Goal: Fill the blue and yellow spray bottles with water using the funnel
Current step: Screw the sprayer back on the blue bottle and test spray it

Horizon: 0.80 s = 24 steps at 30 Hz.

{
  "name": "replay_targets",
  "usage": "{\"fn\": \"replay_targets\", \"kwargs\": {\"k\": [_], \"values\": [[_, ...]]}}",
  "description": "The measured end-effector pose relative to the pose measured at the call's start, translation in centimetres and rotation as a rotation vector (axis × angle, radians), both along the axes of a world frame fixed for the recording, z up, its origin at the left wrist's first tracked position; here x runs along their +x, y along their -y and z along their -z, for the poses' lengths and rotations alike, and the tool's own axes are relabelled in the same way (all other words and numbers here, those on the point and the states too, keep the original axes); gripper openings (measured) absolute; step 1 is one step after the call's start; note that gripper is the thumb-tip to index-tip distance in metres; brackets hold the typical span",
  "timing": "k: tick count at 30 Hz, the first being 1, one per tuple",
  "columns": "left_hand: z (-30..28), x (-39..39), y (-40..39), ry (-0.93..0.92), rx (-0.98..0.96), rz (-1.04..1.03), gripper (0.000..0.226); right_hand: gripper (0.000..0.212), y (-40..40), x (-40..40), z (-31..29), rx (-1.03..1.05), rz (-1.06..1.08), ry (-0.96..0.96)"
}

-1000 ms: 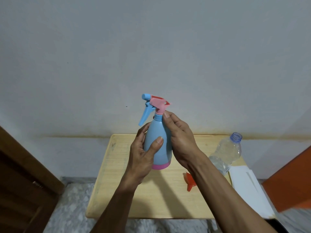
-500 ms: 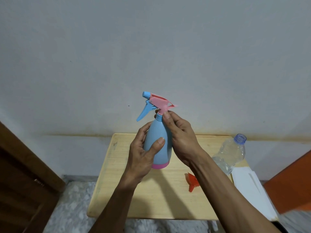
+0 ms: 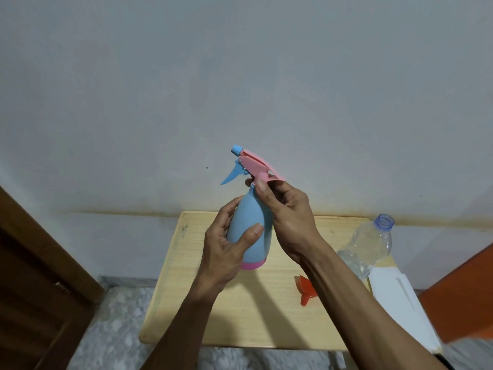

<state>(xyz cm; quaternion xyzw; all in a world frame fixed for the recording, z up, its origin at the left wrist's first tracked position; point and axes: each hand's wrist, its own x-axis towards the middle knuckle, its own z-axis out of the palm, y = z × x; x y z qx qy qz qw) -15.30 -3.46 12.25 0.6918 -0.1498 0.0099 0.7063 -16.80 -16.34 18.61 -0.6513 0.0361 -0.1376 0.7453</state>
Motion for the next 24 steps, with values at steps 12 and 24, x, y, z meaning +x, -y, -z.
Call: {"fn": "replay_targets", "kwargs": {"k": [12, 24], "values": [[0.9, -1.0, -0.3, 0.050, -0.011, -0.045, 0.068, 0.011, -0.9, -0.8, 0.1, -0.058, 0.167, -0.020], [1.7, -3.6, -1.5, 0.000, -0.070, 0.114, 0.062, 0.023, -1.1, -2.4, 0.4, -0.151, 0.069, -0.004]]}}
